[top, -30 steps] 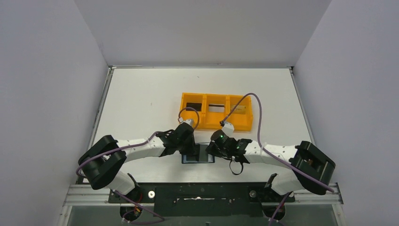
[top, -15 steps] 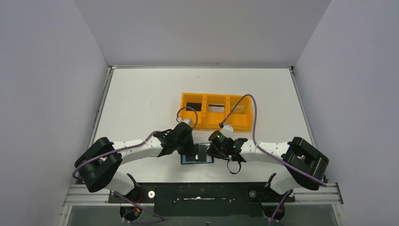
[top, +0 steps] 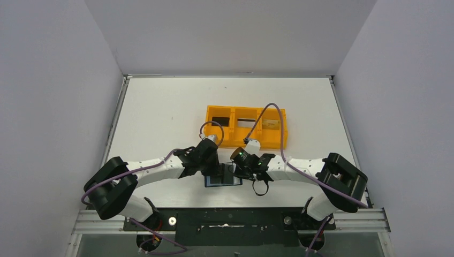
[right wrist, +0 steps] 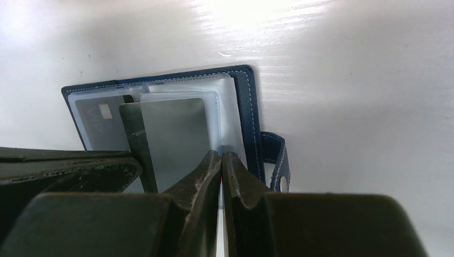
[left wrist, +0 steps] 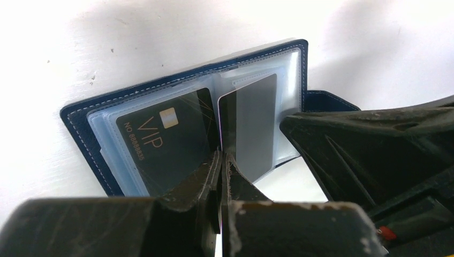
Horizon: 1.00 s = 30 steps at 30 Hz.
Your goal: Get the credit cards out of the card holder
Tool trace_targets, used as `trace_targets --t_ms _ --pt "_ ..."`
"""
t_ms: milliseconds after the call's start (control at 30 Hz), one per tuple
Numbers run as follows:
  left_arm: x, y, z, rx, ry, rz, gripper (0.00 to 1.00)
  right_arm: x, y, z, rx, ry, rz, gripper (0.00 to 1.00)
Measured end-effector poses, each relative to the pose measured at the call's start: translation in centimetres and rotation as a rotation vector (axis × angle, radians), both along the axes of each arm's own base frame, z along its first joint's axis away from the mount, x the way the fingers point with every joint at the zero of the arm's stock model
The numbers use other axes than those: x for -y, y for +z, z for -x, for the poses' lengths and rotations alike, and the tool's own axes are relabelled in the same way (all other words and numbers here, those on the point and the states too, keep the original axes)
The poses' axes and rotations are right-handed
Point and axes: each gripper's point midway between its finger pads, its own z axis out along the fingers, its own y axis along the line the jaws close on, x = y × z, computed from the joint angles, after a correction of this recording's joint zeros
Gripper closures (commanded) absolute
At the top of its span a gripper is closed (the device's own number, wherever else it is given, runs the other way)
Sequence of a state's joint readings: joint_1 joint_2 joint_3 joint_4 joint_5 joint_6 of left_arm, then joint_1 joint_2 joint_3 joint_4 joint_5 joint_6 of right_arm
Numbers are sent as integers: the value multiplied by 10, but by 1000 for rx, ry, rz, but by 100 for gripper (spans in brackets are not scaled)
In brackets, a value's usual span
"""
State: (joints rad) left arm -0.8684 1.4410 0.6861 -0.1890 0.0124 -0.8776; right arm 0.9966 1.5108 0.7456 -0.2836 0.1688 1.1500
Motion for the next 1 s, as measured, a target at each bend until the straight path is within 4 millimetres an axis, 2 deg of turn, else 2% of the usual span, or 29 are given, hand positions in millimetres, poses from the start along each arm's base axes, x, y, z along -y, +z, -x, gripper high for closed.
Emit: trace_targets --t_ms 167,367,500,667,1000 --pt "-1 -2 1 -4 0 -4 100 -2 9 0 25 32 3 93" --pt "-2 -3 2 -6 0 -7 100 -16 28 -7 76 56 -72 93" --pt "-2 -3 2 -6 0 -7 100 -22 22 -8 58 64 -89 94" --pt "-3 -3 2 -6 0 -10 100 -14 -4 2 -3 41 -66 93" --pt "-7 0 2 -6 7 -12 100 -17 -5 1 -14 1 -103 92"
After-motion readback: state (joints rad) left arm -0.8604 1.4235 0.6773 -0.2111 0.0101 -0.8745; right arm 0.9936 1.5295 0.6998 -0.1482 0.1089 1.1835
